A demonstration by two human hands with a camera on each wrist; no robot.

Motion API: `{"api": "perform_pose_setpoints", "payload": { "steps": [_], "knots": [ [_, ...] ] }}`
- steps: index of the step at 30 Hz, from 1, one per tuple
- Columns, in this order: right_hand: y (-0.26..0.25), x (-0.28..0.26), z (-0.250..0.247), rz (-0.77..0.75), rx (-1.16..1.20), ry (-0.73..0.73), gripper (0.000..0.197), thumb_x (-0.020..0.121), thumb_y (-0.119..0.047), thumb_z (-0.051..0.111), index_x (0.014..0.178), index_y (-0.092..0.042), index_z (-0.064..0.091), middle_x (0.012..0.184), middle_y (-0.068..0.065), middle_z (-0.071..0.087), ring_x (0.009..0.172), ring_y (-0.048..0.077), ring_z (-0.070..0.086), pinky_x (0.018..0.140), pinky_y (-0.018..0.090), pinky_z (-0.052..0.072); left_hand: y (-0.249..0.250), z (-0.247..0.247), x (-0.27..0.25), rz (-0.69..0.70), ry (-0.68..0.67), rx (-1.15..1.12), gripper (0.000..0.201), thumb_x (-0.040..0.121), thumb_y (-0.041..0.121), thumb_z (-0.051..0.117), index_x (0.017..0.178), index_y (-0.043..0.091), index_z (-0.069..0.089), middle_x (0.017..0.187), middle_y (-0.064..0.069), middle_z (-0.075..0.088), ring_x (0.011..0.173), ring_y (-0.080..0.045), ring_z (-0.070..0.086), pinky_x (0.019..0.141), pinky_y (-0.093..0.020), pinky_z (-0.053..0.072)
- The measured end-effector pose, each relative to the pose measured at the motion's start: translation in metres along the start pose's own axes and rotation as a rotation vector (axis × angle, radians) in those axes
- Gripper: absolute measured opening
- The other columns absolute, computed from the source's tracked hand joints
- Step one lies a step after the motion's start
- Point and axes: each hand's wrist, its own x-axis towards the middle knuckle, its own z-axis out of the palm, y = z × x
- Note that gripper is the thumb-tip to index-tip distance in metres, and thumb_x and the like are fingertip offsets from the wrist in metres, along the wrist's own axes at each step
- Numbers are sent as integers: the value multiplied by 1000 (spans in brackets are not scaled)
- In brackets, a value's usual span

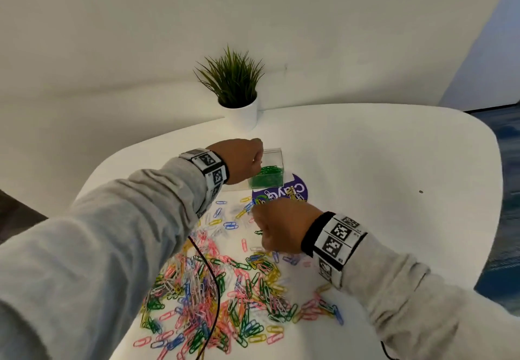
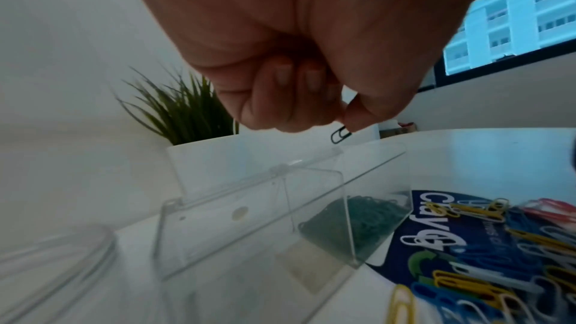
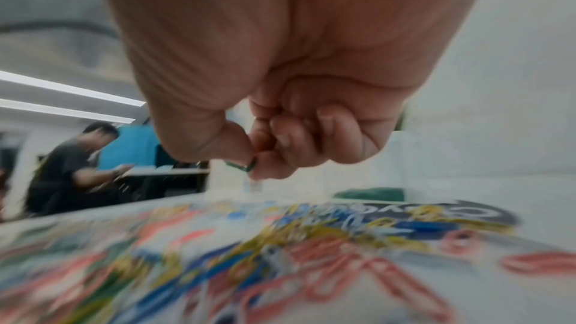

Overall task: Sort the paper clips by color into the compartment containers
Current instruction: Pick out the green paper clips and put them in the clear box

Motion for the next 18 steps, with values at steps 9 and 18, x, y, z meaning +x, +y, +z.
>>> {"api": "perform_pose_setpoints", "payload": {
  "steps": [9,18],
  "knots": [
    [85,-12,-47,295,344,423,12,84,-12,56,91,-22,54,81,-7,60,71,10,55,61,26,38,21,10,23,48,10,-94,18,98,25,40,115,20,41,104,0,50,77,-20,51,71,-32,37],
    [77,37,-62,269,385,506,19,86,-13,53,104,-22,55,84,-5,61,75,13,57,65,26,38,-1,8,16,-23,48,-238,48,97,11,53,142,24,42,125,-1,60,105,-15,57,95,-31,45]
  ]
}}
